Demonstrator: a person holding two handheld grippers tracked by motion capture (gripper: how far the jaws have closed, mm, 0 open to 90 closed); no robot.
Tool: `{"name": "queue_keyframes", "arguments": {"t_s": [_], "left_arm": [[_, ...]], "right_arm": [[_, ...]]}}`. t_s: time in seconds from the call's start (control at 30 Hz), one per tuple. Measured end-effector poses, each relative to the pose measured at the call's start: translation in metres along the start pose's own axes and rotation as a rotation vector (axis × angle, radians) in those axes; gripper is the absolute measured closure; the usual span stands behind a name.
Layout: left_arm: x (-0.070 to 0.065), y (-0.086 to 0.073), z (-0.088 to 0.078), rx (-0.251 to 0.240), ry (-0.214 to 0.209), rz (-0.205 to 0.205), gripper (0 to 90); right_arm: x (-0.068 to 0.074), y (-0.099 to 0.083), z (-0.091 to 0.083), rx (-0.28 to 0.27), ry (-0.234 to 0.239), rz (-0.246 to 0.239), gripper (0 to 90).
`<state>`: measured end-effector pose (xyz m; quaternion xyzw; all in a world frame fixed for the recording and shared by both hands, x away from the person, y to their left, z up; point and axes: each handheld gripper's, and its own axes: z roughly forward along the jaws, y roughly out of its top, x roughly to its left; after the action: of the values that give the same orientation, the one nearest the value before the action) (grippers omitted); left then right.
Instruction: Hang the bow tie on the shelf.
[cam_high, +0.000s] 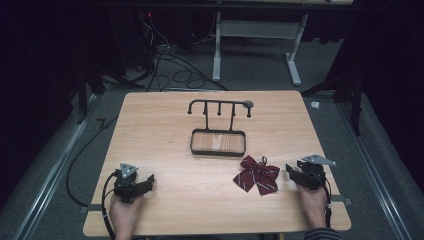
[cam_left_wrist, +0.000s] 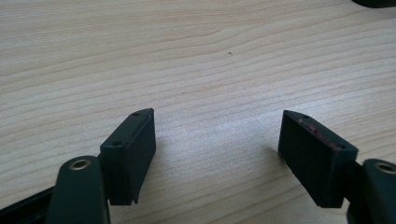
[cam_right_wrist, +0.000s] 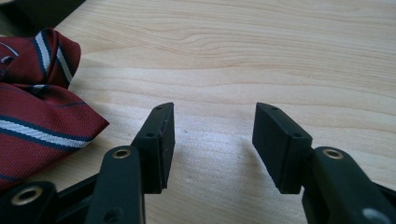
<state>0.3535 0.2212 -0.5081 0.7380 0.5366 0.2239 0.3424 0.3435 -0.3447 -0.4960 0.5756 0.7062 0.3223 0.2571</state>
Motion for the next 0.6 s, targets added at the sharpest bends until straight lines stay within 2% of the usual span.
{"name": "queue_keyframes", "arguments": {"t_s": [0.4,0.6], "left_arm": [[0.0,0.0,0.0,0.001,0.005,0.003,28.2],[-0.001,0.0,0.0,0.002,0.005,0.007,28.2]], "right_arm": [[0.001,0.002,-0.01,-0.037,0.028,0.026,51.5],[0.005,0.006,-0.015,-0.058,0.049,0.021,52.0]]}}
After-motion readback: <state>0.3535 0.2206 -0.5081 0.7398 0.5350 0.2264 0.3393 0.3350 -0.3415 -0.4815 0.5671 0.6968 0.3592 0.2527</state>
